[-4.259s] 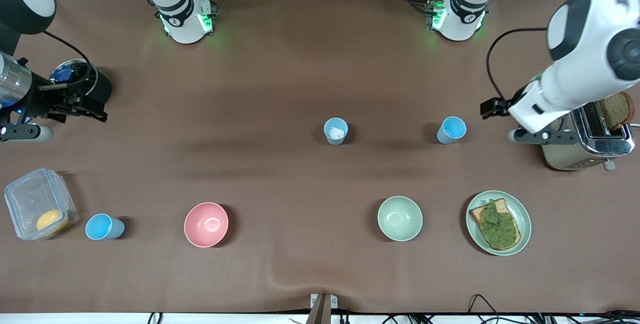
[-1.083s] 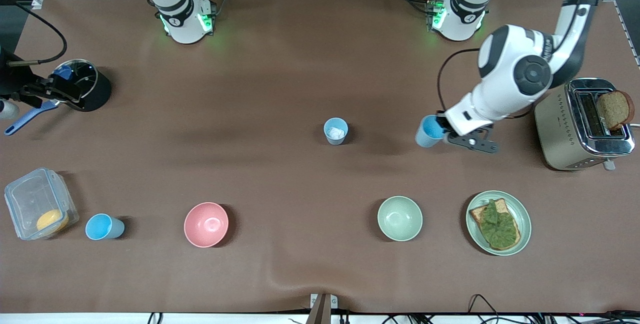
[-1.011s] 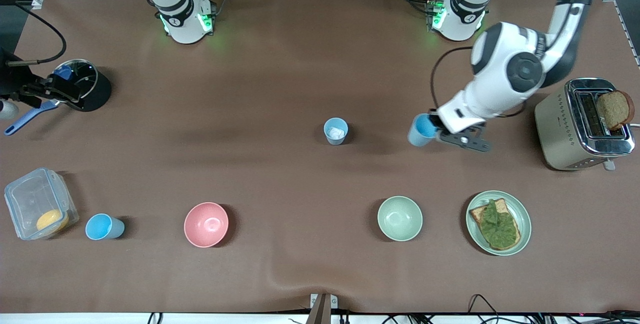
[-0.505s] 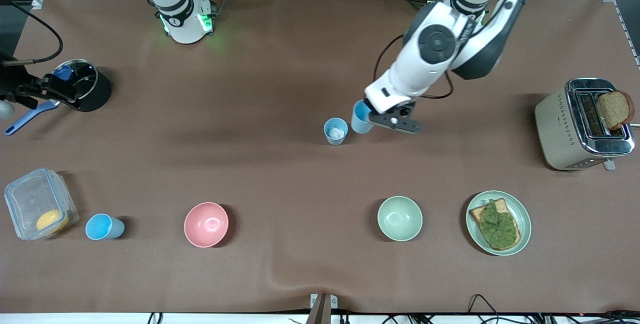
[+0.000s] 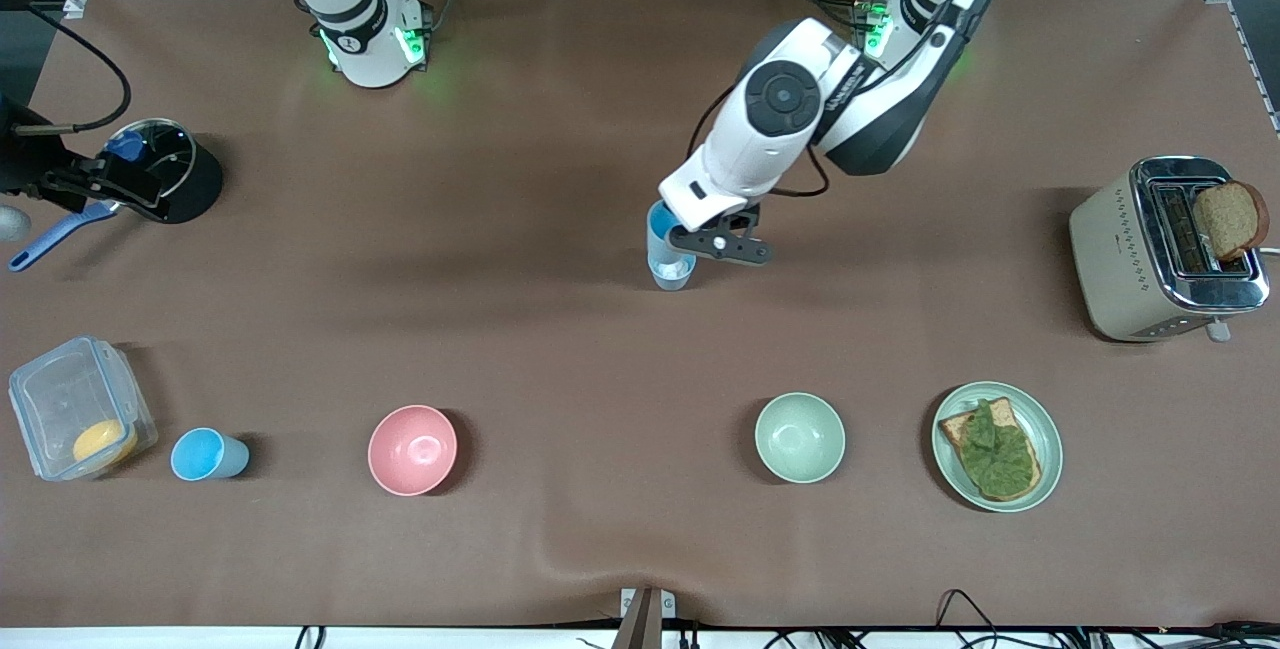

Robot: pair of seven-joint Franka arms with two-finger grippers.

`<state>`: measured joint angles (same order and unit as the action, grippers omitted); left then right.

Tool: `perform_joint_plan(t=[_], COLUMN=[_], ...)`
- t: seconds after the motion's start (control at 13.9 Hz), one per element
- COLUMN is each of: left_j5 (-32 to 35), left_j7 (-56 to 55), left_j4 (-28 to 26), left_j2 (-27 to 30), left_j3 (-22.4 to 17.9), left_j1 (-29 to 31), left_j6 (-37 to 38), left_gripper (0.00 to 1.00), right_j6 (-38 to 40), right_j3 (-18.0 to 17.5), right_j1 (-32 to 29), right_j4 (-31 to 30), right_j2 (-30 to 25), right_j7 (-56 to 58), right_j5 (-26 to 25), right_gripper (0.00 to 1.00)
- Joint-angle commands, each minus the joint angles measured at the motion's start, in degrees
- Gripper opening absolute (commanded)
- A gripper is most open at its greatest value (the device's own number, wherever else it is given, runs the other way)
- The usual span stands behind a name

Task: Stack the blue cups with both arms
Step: 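Lower the plain cup into the tissue cup and open the left gripper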

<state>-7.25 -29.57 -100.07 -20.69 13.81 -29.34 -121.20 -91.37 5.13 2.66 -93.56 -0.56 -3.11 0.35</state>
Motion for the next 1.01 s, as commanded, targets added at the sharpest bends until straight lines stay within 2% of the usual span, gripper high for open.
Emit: perform_joint_plan(t=[0.0, 0.29, 0.94], left_j5=[-0.7, -0.7, -0.7], left_j7=[-0.7, 0.2, -0.9], left_j4=[2.3, 2.3, 2.3], left_j2=[-2.2, -3.5, -4.6], left_j3=[-1.0, -2.6, -3.0], left_j1=[-1.2, -1.1, -1.6], left_j6=[0.9, 0.4, 0.4], left_gripper=[0.00, 0.00, 0.00], right_j6=[0.7, 0.8, 1.5], right_j3=[-0.5, -0.5, -0.5], right_j1=[-0.6, -0.6, -0.5], right_j4=[0.0, 0.0, 0.0], right_j2=[-0.5, -0.6, -0.5], right_j7=[-0.9, -0.9, -0.9], right_j5=[0.8, 0.8, 0.8], right_gripper=[1.00, 1.00, 1.00])
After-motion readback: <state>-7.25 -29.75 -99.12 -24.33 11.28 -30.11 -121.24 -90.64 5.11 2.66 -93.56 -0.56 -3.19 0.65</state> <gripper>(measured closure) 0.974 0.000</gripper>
